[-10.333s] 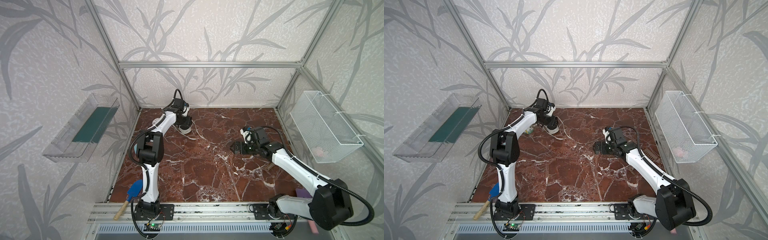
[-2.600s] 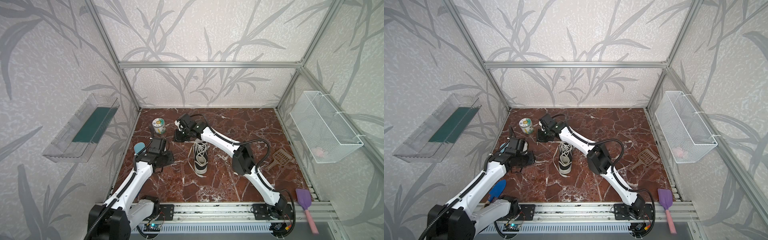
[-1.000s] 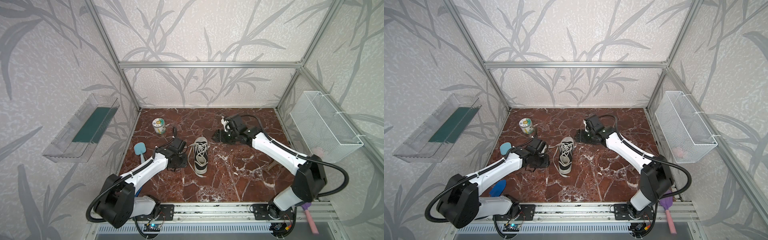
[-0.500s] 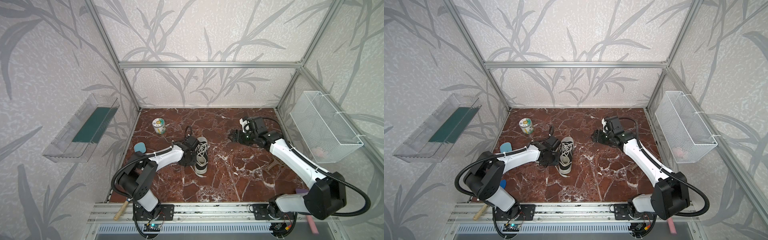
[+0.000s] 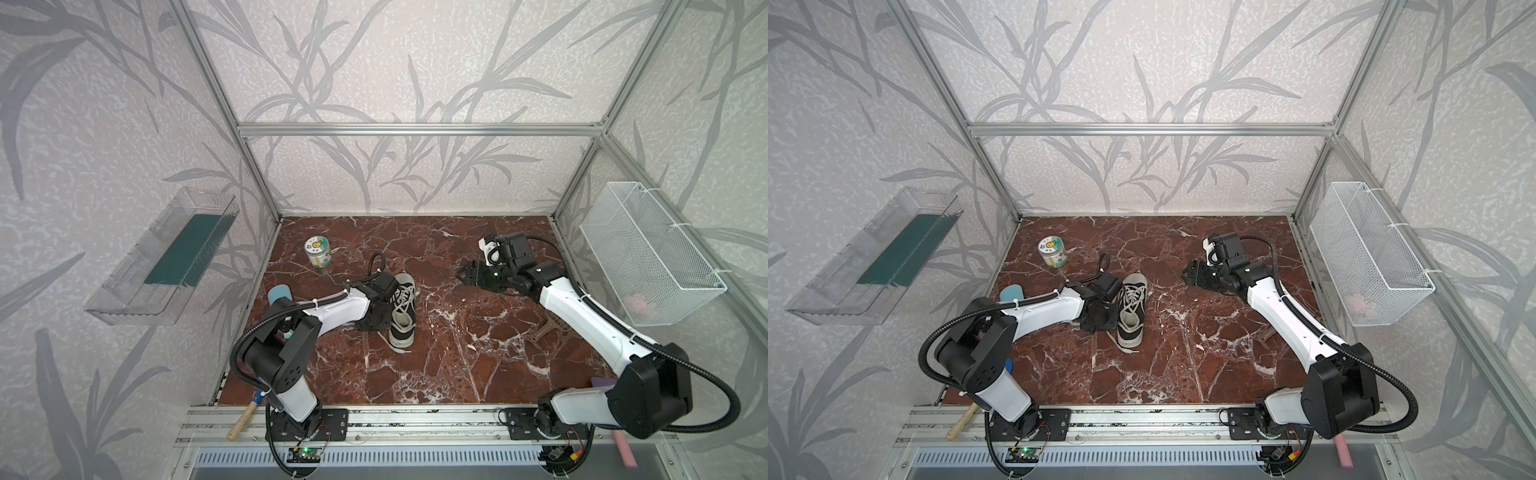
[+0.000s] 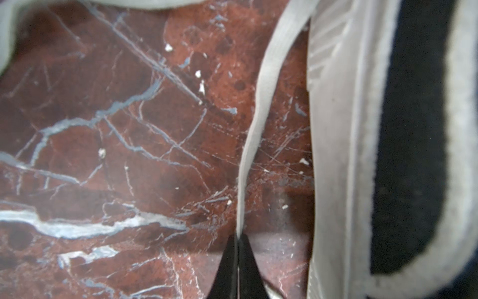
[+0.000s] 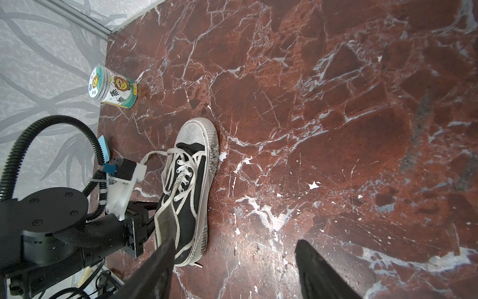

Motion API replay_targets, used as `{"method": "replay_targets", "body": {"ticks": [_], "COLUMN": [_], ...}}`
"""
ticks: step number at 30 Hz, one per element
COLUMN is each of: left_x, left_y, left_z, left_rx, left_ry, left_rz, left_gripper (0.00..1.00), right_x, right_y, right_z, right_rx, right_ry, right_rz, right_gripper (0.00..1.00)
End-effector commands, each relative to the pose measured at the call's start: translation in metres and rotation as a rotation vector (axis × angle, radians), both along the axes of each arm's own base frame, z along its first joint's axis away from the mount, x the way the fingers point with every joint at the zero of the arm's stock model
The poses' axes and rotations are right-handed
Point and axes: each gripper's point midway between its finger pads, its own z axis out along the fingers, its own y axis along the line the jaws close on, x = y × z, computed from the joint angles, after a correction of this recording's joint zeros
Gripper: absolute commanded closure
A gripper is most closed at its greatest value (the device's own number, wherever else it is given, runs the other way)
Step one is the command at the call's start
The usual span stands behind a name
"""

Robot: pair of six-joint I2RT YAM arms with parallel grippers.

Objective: Tie the shoes

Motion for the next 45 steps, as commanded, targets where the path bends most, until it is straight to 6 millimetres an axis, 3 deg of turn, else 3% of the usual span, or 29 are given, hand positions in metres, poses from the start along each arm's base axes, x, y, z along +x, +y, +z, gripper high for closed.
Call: {"method": "replay_targets", "body": {"ticks": [1,10,17,21,26,30,40,41,43,45], "left_x": [0.006,0.010,0.021,0.034,0.044,0.052,0.072,0.074,0.077,0.079], "left_y": [0.005,-0.004,-0.036,-0.059,-0.100,-0.132,-0.188,-0.193,-0.198,-0.203], "left_z": [0.016,0.095,0.142,0.153,0.155,0.146,0.096,0.092,0.083,0.075], "left_rx": [0.016,-0.052,-0.167,-0.209,-0.247,-0.263,-0.288,-0.291,-0.292,-0.295], "left_ry": [-0.054,-0.122,-0.132,-0.138,-0.098,-0.089,-0.005,-0.002,0.008,0.019], "left_rz": [0.023,-0.029,-0.097,-0.139,-0.207,-0.258,-0.308,-0.310,-0.312,-0.317], "left_gripper": [0.99,0.99,1.00,1.00,1.00,0.99,0.99,0.96,0.79,0.71], "right_x": [-0.002,-0.014,-0.023,-0.028,-0.031,-0.033,-0.038,-0.038,-0.039,-0.040], "right_y": [-0.001,-0.007,-0.013,-0.016,-0.023,-0.028,-0.048,-0.049,-0.053,-0.056], "right_z": [0.008,0.008,0.011,0.013,0.018,0.021,0.022,0.022,0.021,0.020], "right_rx": [0.009,0.006,0.002,-0.004,-0.020,-0.023,-0.033,-0.031,-0.031,-0.031], "right_ry": [-0.015,-0.016,-0.024,-0.032,-0.048,-0.056,-0.052,-0.052,-0.047,-0.046], "right_rz": [0.009,0.000,-0.013,-0.018,-0.029,-0.038,-0.061,-0.064,-0.072,-0.078], "right_gripper": [0.27,0.27,0.27,0.26,0.26,0.26,0.26,0.26,0.26,0.26]}}
